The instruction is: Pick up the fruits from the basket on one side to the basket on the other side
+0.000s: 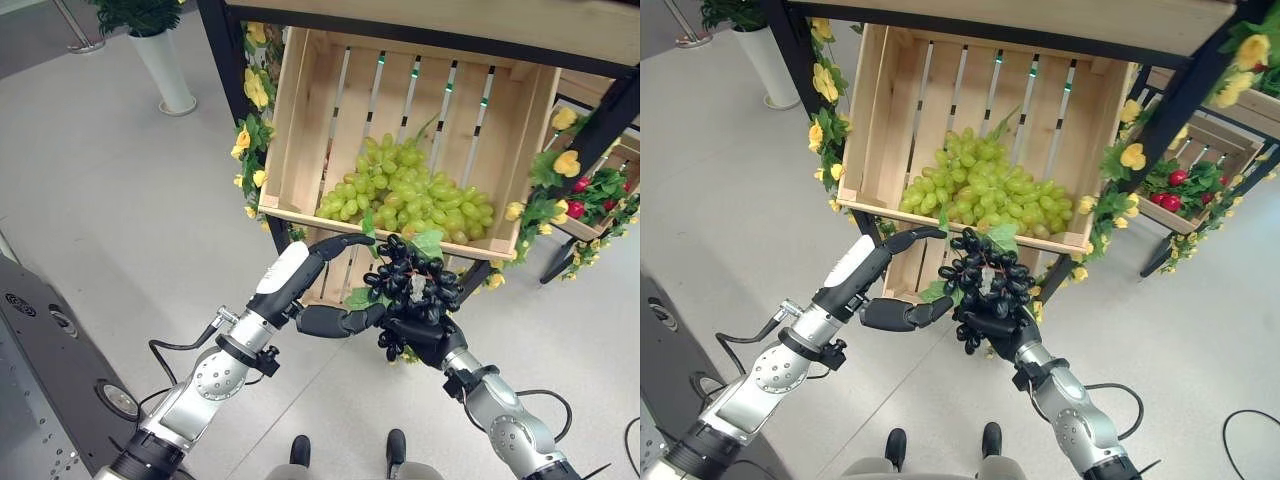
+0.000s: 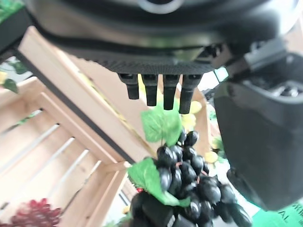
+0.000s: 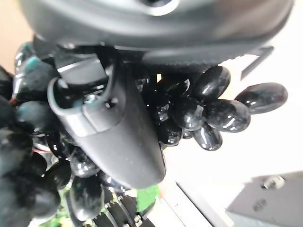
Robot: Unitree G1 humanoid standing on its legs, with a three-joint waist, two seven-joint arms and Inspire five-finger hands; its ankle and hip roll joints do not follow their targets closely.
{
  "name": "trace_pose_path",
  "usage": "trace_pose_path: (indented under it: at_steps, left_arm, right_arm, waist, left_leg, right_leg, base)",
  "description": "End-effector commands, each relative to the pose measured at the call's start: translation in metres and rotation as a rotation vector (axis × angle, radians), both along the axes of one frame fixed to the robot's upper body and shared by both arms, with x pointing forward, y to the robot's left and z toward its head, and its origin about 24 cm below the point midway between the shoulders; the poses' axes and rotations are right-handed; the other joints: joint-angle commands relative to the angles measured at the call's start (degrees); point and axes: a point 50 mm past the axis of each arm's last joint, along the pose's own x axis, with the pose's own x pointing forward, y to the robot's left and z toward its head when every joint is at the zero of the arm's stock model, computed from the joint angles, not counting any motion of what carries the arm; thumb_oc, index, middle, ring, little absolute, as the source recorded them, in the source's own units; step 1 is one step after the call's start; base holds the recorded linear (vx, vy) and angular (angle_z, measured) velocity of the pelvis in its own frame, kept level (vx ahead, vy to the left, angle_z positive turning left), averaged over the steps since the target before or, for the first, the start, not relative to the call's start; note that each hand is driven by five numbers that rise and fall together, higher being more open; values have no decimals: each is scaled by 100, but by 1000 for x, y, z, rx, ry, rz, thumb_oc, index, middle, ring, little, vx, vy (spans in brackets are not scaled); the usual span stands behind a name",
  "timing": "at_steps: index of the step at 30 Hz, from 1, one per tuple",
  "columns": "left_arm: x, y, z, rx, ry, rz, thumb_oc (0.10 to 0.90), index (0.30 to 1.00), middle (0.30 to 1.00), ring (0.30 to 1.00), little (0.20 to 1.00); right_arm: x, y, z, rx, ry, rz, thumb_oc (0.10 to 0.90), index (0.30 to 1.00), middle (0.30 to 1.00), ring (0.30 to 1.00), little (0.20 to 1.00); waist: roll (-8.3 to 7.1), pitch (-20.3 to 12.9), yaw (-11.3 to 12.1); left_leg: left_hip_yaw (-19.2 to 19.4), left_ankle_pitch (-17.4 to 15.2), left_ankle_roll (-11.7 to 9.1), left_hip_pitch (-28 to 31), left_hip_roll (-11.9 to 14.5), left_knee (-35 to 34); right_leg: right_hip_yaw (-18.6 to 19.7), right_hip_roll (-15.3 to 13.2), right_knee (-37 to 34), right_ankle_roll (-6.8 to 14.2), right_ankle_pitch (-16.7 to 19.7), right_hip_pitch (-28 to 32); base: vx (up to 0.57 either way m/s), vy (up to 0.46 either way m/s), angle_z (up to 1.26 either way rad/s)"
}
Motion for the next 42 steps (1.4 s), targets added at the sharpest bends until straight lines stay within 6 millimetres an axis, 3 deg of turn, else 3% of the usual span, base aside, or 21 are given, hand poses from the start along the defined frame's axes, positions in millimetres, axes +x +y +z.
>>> trace_pose_path:
  at_steps: [1,6,13,19,25,32,37,42]
  left_arm:
    - [-5,2,35,-100,-158,-69,800,900,900,900,900]
    - [-5,6,33,-75,-58,-157,800,900,900,900,900]
    - [-1,4,28,63,-25,-168,800,900,900,900,900]
    - [16,1,36,149,-104,-113,800,900,900,900,900]
    - [30,2,40,245,-174,-51,800,900,900,900,900]
    - [41,-2,44,260,-219,-13,800,900,900,900,900]
    - [48,-6,52,239,-246,-6,800,900,900,900,900]
    - [52,-11,56,249,-249,-20,800,900,900,900,900]
  right_arm:
    - [19,1,44,106,-263,75,400,300,300,300,300]
    - [16,1,31,107,-248,168,400,300,300,300,300]
    - [21,-13,24,44,-202,156,400,300,300,300,300]
    - [51,-26,47,-16,-298,105,400,300,300,300,300]
    - [68,-24,72,-114,-415,168,400,300,300,300,300]
    - [85,-28,79,-118,-419,107,400,300,300,300,300]
    - [105,-33,100,-94,-450,33,400,300,300,300,300]
    - [125,-50,134,-34,-505,-89,400,300,300,300,300]
  waist:
    - [-48,-413,106]
    - [-132,-329,255]
    - [-106,-149,222]
    - [13,509,260]
    - [113,1097,308]
    - [164,1477,397]
    - [196,1736,519]
    - [214,1933,634]
  left_leg:
    - [97,-319,-77,78,62,6]
    - [281,-453,-13,158,51,6]
    - [259,-406,-32,-33,119,6]
    - [99,-295,-98,-741,73,319]
    - [-141,-333,-133,-1662,-96,1283]
    - [-291,-410,-113,-2172,-254,1818]
    - [-348,-426,-115,-2440,-338,2010]
    - [-376,-436,-131,-2729,-382,2220]
  right_leg:
    - [-323,-244,437,177,-467,314]
    - [-725,-421,566,379,-384,205]
    - [-581,-230,464,279,-350,8]
    - [-533,-86,726,131,-410,-569]
    - [-597,-186,1564,52,-590,-1274]
    - [-628,-226,1957,-4,-694,-1621]
    - [-683,-226,2074,-26,-719,-1777]
    - [-758,-235,2253,-46,-754,-1970]
  base:
    - [101,96,-12]
    - [45,1,-15]
    - [-30,-60,-8]
    - [-241,-23,4]
    - [-158,17,15]
    - [-78,3,8]
    - [-66,-6,8]
    - [-54,-5,4]
